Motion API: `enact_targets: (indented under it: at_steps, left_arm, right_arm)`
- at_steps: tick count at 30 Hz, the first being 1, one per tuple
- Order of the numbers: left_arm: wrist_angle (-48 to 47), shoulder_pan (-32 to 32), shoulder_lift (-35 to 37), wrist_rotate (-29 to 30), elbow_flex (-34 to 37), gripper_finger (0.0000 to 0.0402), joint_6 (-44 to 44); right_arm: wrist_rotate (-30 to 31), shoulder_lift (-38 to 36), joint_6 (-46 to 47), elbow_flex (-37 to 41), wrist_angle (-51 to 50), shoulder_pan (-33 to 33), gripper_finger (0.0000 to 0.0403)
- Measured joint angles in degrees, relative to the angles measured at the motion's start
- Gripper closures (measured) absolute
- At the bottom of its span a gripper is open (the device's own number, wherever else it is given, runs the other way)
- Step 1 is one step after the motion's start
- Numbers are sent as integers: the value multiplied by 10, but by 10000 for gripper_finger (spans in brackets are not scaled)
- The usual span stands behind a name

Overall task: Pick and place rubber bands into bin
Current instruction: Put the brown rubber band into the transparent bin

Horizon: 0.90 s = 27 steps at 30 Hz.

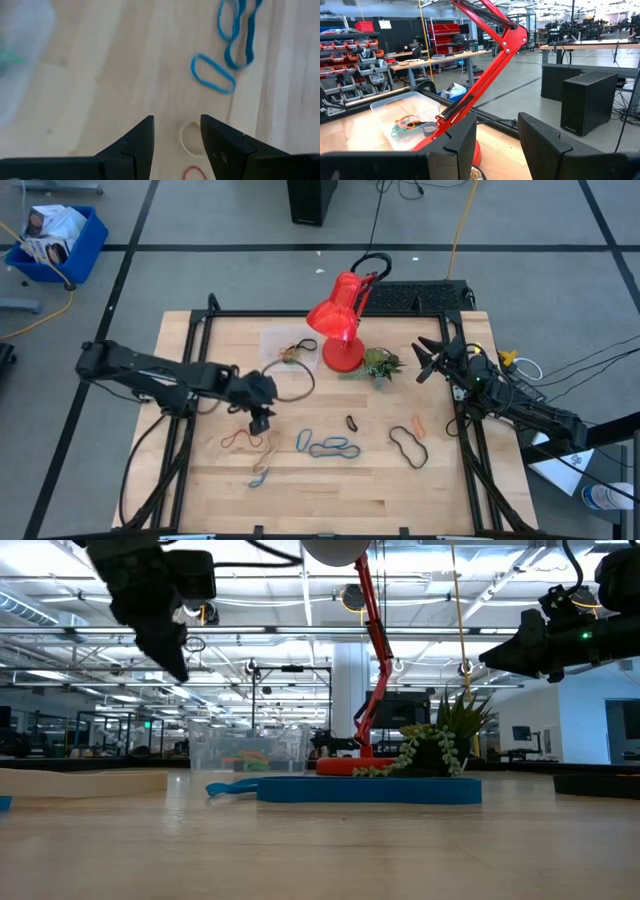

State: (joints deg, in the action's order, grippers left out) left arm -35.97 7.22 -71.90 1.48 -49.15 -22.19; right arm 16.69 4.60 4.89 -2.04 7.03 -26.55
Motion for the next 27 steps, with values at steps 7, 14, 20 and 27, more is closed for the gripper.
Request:
enact_targets:
  at_steps: [7, 14, 20, 27]
  left_arm:
    - [-1, 50, -91, 3, 0, 236, -11]
    - [1, 64, -139, 21, 0, 236, -49]
    - [2, 64, -171, 26, 0, 236, -75]
    - [2, 64, -203, 11, 0, 236, -65]
  right_arm:
    - [0, 0, 0, 0, 0, 0, 261]
    - [0, 0, 0, 0, 0, 0, 261]
    - [0, 0, 0, 0, 0, 0, 261]
    - [0, 0, 0, 0, 0, 0, 261]
